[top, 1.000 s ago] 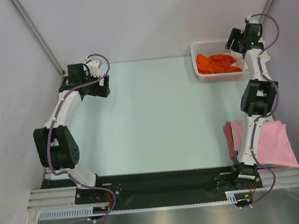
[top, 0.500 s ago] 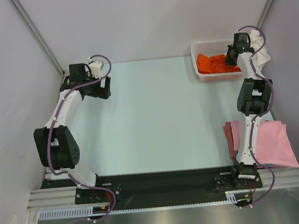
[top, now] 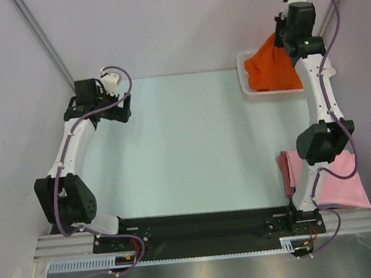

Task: Fold and stack the t-shirts
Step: Move the tshirt to the center of the board

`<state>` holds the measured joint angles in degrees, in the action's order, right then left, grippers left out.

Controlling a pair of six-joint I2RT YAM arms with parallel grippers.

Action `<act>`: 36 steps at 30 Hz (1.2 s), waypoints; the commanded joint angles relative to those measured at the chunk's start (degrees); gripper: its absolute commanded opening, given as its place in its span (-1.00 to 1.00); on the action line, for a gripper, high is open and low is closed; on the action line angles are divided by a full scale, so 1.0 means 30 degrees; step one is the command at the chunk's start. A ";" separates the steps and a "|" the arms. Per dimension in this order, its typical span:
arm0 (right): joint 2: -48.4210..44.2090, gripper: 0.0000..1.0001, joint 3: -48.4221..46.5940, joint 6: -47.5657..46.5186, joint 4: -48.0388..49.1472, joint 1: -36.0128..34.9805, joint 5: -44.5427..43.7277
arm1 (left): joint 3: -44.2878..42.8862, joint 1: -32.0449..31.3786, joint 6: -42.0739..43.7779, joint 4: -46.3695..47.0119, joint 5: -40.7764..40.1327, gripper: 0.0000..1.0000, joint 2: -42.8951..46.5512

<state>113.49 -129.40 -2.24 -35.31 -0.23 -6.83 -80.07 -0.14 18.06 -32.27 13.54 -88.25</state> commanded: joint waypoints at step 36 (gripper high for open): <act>-0.2991 0.50 1.2982 0.3416 0.5063 -0.7187 0.0524 | 0.6208 -0.0792 0.3204 0.0561 0.2403 0.81 0.2668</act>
<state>112.73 -90.21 11.84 -15.25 -18.28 1.06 -65.12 3.77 22.63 -30.92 18.15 -81.71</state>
